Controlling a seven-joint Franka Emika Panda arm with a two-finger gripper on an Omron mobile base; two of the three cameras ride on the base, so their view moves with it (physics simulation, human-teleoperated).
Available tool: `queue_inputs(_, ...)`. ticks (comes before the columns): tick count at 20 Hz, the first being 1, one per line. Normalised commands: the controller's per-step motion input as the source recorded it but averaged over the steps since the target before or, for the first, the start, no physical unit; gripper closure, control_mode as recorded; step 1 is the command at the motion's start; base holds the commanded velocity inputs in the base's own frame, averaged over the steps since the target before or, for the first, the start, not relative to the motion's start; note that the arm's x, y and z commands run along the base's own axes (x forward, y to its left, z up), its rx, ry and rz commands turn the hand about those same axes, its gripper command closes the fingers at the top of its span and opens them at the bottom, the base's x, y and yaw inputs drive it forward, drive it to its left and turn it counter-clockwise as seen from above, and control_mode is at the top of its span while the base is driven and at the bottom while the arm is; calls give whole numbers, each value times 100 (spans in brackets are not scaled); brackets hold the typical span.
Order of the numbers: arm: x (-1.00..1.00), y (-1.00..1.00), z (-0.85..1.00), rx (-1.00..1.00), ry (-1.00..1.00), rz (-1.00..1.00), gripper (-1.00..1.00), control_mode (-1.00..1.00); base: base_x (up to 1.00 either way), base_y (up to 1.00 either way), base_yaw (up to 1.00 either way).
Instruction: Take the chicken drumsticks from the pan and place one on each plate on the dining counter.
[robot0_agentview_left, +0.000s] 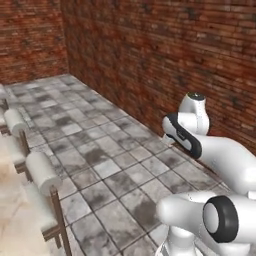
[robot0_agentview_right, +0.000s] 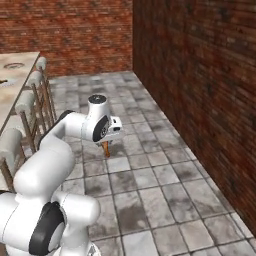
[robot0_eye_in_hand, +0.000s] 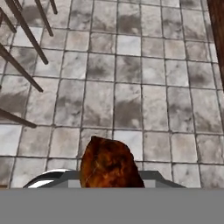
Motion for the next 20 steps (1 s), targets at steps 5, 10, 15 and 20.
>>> queue_inputs(5,0,0,0,0,0,0,100,100,100,0,12)
queue_inputs(10,0,0,0,0,0,0,100,100,100,0,13)
queue_inputs(15,0,0,0,0,0,0,100,100,100,0,13)
queue_inputs(20,0,0,0,0,0,0,100,100,100,0,13)
